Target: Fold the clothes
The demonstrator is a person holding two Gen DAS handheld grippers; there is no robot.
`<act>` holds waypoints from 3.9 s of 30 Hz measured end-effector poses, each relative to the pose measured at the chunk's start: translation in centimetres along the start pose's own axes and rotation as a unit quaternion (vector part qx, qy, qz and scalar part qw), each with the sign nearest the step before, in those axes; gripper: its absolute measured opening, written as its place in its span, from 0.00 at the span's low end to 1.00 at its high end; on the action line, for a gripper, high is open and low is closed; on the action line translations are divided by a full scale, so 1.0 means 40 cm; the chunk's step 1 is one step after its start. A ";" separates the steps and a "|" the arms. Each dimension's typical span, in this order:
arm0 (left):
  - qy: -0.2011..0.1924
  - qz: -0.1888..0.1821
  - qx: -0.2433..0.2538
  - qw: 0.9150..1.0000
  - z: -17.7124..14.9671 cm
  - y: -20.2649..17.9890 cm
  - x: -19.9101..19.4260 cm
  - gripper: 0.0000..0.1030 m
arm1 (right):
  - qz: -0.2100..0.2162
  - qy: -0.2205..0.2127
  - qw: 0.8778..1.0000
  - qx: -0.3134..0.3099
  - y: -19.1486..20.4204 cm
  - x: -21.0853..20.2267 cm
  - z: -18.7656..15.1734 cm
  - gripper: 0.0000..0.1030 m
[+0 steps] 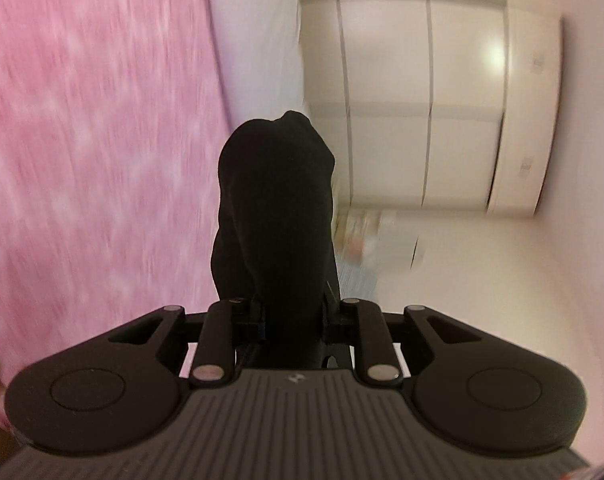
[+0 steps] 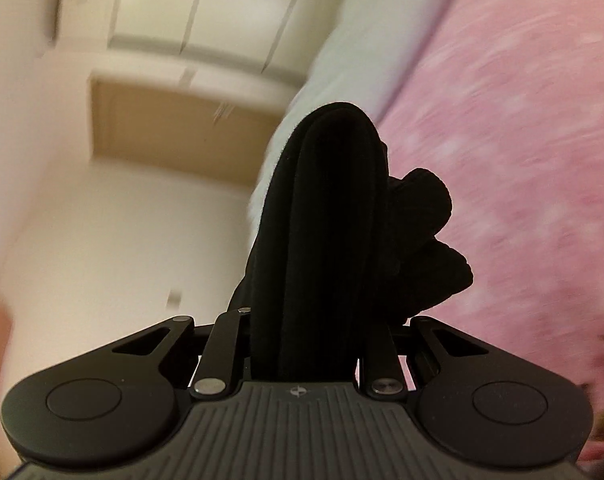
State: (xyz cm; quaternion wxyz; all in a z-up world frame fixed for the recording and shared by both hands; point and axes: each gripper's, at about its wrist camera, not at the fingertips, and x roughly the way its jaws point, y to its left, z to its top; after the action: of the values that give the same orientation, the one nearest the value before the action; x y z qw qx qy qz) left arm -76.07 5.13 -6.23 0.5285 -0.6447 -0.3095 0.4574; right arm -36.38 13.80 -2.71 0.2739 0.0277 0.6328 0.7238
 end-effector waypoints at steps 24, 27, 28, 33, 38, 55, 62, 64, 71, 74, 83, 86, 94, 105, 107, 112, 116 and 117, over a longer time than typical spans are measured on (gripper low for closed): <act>-0.276 -0.009 -0.052 0.960 1.213 0.209 -0.738 0.17 | 0.027 0.274 0.956 -0.106 0.582 1.555 -0.487 0.22; -0.302 -0.013 -0.047 0.952 1.308 0.221 -0.751 0.18 | 0.032 0.296 0.946 -0.128 0.622 1.700 -0.542 0.22; -0.306 -0.008 -0.047 0.951 1.334 0.235 -0.747 0.18 | 0.037 0.301 0.944 -0.133 0.636 1.747 -0.534 0.22; -0.312 0.045 -0.074 0.946 1.438 0.355 -0.701 0.19 | 0.056 0.318 0.935 -0.148 0.639 1.964 -0.530 0.24; -0.313 0.086 -0.109 0.940 1.518 0.484 -0.655 0.22 | -0.052 0.333 0.934 -0.115 0.490 2.131 -0.537 0.43; -0.272 0.140 -0.040 0.951 1.566 0.400 -0.621 0.26 | -0.090 0.282 0.941 -0.166 0.484 2.034 -0.489 0.33; -0.284 0.243 0.056 0.926 1.502 0.249 -0.673 0.26 | -0.156 0.165 0.907 -0.355 0.606 1.934 -0.473 0.48; -0.270 0.265 0.105 0.920 1.469 0.207 -0.661 0.26 | -0.157 0.140 0.886 -0.413 0.642 1.915 -0.482 0.48; -0.176 0.296 0.204 0.916 1.373 0.198 -0.514 0.26 | -0.115 0.188 0.811 -0.542 0.622 1.970 -0.558 0.46; -0.174 0.326 0.211 0.905 1.362 0.214 -0.485 0.17 | -0.142 0.231 0.807 -0.524 0.574 2.024 -0.536 0.44; -0.156 0.380 0.233 0.881 1.357 0.190 -0.463 0.29 | -0.140 0.263 0.844 -0.445 0.551 1.976 -0.466 0.44; -0.151 0.401 0.233 0.873 1.375 0.192 -0.444 0.29 | -0.152 0.290 0.835 -0.442 0.533 1.962 -0.494 0.44; -0.178 0.431 0.243 0.851 1.275 0.056 -0.513 0.44 | -0.127 0.276 0.847 -0.436 0.596 1.788 -0.497 0.45; -0.198 0.463 0.277 0.818 1.025 -0.109 -0.541 0.62 | -0.104 0.264 0.847 -0.450 0.638 1.518 -0.501 0.66; -0.207 0.468 0.280 0.812 0.967 -0.133 -0.542 0.63 | -0.096 0.265 0.844 -0.456 0.639 1.471 -0.492 0.73; -0.228 0.491 0.275 0.794 0.809 -0.180 -0.520 0.66 | -0.077 0.263 0.831 -0.483 0.635 1.341 -0.457 0.86; -0.241 0.507 0.272 0.782 0.683 -0.201 -0.488 0.67 | -0.077 0.270 0.822 -0.495 0.618 1.247 -0.415 0.86; -0.245 0.510 0.271 0.779 0.650 -0.207 -0.481 0.72 | -0.077 0.272 0.820 -0.498 0.613 1.224 -0.405 0.86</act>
State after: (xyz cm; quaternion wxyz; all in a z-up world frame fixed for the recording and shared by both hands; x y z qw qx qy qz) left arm -106.73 0.59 6.20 0.2773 -0.4048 0.0818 0.8675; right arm -93.05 19.12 1.93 0.1222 -0.3589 0.2351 0.8949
